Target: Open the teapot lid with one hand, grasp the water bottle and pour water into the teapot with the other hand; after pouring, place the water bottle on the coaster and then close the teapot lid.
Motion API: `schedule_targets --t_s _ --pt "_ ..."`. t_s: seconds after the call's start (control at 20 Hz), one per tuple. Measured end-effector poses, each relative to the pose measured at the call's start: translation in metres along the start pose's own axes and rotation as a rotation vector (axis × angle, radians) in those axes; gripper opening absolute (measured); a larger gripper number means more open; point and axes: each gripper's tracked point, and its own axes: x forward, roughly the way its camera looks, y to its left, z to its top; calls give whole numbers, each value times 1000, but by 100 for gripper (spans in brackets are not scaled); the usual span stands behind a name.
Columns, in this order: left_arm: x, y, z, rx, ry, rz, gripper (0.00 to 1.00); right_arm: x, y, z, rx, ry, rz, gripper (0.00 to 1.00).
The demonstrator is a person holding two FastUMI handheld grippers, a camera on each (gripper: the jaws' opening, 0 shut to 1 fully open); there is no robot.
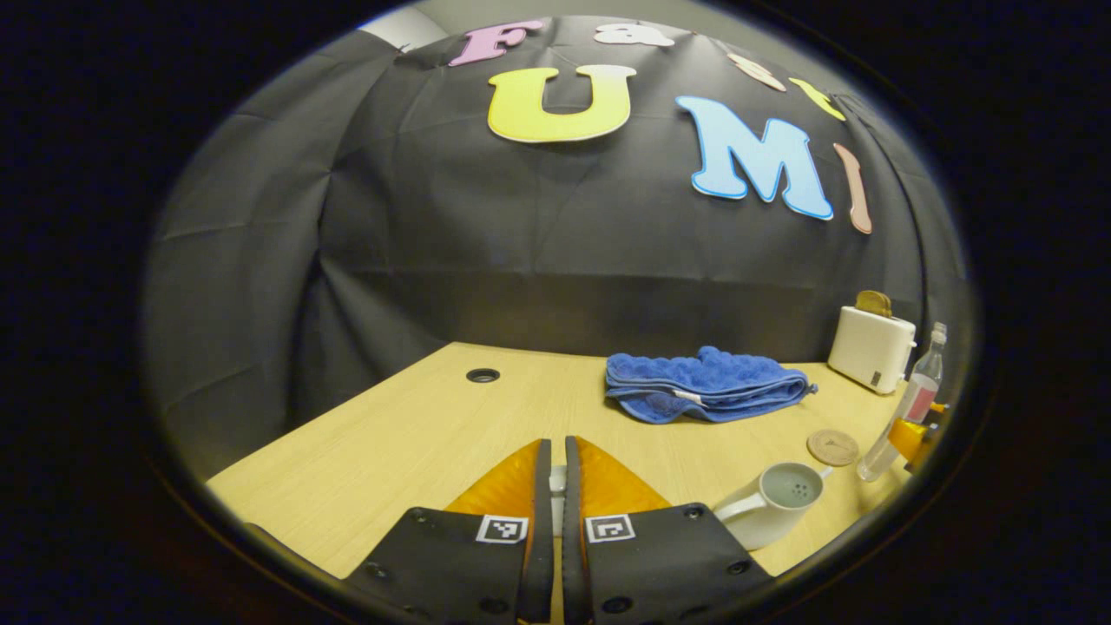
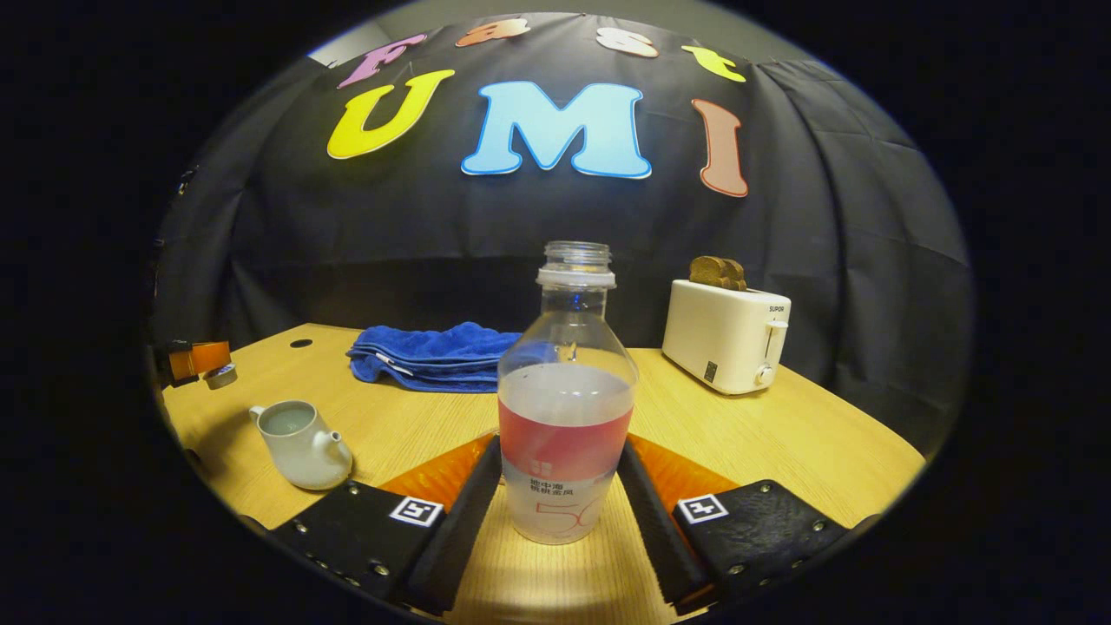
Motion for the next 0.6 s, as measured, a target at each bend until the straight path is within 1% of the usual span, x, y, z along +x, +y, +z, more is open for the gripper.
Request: schedule_targets --t_s 0.05,0.15,0.25,0.35,0.6 --pt "-1 0 -1 -2 2 -3 11 1 1 -1 1 5 2 80" --pt "0 -3 -3 -1 10 -7 11 0 1 1 -5 5 4 79" --pt "-1 -4 -4 1 15 -13 11 1 2 4 -42 6 -5 77" --pt "-1 -4 -4 2 17 -14 11 2 0 11 -112 -12 -31 77" --pt "-3 -3 -3 1 19 -12 11 5 -3 27 -337 -58 -118 77"
